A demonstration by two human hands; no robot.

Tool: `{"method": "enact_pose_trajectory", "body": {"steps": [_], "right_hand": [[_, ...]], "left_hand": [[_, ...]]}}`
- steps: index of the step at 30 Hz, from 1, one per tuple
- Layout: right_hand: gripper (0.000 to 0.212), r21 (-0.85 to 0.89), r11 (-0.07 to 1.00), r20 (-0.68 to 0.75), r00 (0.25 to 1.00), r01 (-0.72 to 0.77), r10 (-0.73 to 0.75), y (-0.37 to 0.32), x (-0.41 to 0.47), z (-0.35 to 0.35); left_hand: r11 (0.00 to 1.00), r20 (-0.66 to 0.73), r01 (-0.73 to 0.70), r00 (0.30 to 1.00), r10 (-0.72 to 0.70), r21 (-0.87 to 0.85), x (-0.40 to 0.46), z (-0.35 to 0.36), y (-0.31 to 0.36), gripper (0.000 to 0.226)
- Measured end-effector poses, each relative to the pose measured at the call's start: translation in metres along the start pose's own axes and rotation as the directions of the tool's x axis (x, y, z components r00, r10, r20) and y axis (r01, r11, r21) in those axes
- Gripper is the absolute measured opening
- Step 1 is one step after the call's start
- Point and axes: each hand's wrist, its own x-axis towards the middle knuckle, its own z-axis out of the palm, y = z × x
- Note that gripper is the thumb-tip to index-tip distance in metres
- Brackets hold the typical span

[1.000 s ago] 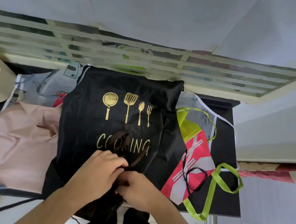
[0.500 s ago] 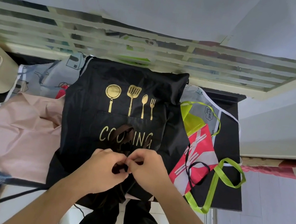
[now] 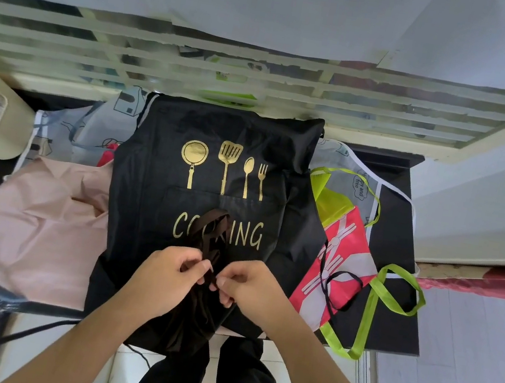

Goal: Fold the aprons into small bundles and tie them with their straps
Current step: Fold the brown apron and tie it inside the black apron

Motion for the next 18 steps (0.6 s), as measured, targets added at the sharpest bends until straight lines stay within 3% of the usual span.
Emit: {"method": "enact_pose_trajectory", "body": {"steps": [2, 3, 6, 9, 13, 18], "right_hand": [[0.013, 0.174, 0.985, 0.083, 0.997, -0.02, 0.006, 0.0, -0.003, 0.006], [0.012, 0.178, 0.984, 0.088, 0.996, -0.031, 0.015, -0.001, -0.004, 0.011], [0.015, 0.047, 0.998, -0.063, 0.997, -0.037, 0.04, -0.001, 0.001, 0.027], [0.021, -0.11, 0.992, -0.296, 0.951, 0.056, -0.087, 0.001, 0.007, 0.039], [0.007, -0.263, 0.906, -0.277, 0.874, 0.331, -0.399, 0.008, 0.005, 0.051], [0.015, -0.253, 0.907, -0.335, 0.849, 0.336, -0.408, 0.01, 0.008, 0.057]], "left_hand": [[1.0, -0.029, -0.028, 0.999, 0.028, -0.005, -0.001, -0.001, -0.003, 0.024], [0.999, -0.044, -0.045, 0.998, 0.045, -0.006, -0.001, 0.0, -0.004, 0.023], [0.996, -0.065, -0.084, 0.995, 0.081, -0.042, -0.006, 0.0, -0.006, 0.014], [0.99, -0.085, -0.12, 0.99, 0.114, -0.07, -0.009, -0.002, -0.008, 0.013], [0.981, -0.083, -0.16, 0.985, 0.151, -0.107, -0.011, -0.011, -0.005, 0.017], [0.968, -0.158, -0.169, 0.977, 0.141, -0.183, -0.012, -0.006, -0.003, 0.013]]}}
